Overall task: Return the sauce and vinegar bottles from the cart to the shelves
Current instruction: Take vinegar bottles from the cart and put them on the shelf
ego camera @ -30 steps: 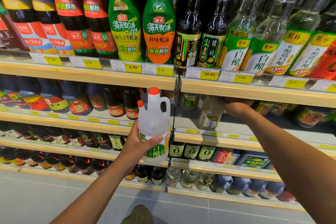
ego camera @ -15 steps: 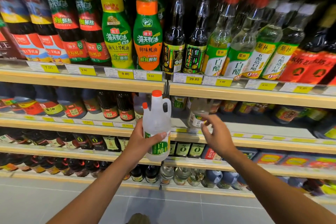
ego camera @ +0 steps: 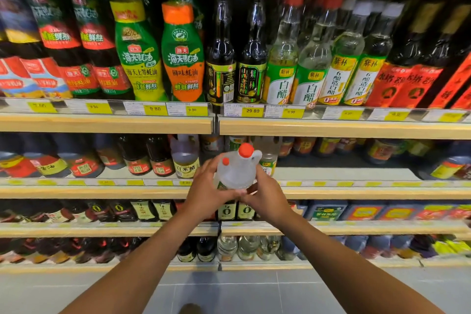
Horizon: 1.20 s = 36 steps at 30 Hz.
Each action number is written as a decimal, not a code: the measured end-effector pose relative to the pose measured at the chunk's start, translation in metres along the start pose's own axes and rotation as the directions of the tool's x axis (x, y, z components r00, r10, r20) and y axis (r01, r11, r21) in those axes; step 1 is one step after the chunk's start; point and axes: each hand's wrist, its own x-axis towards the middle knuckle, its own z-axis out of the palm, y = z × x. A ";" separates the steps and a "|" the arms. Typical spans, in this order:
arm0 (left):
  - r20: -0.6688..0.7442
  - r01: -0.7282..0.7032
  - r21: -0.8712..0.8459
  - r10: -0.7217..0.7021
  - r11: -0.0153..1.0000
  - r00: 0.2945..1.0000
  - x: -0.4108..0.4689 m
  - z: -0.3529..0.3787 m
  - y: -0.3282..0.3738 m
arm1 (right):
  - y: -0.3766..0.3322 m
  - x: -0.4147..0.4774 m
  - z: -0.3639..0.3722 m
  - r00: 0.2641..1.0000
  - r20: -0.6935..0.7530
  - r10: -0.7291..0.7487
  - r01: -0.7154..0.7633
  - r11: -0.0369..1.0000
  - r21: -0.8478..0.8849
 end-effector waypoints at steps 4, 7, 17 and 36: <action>-0.031 -0.085 0.062 0.087 0.994 0.996 0.014 0.011 -0.010 | 0.015 0.015 0.010 0.995 -0.095 -0.030 0.015 0.987 -0.159; -0.030 -0.108 0.061 0.110 0.992 0.994 0.025 0.016 -0.018 | 0.025 0.028 0.021 0.992 -0.122 -0.017 0.006 0.996 -0.093; 0.106 0.048 0.100 -0.059 0.994 0.993 0.083 0.021 -0.053 | 0.049 0.066 0.048 0.993 -0.043 0.113 -0.109 0.989 0.101; 0.287 0.220 0.129 -0.249 0.967 0.925 0.127 0.033 -0.068 | 0.061 0.083 0.055 0.942 0.049 0.332 -0.331 0.894 0.301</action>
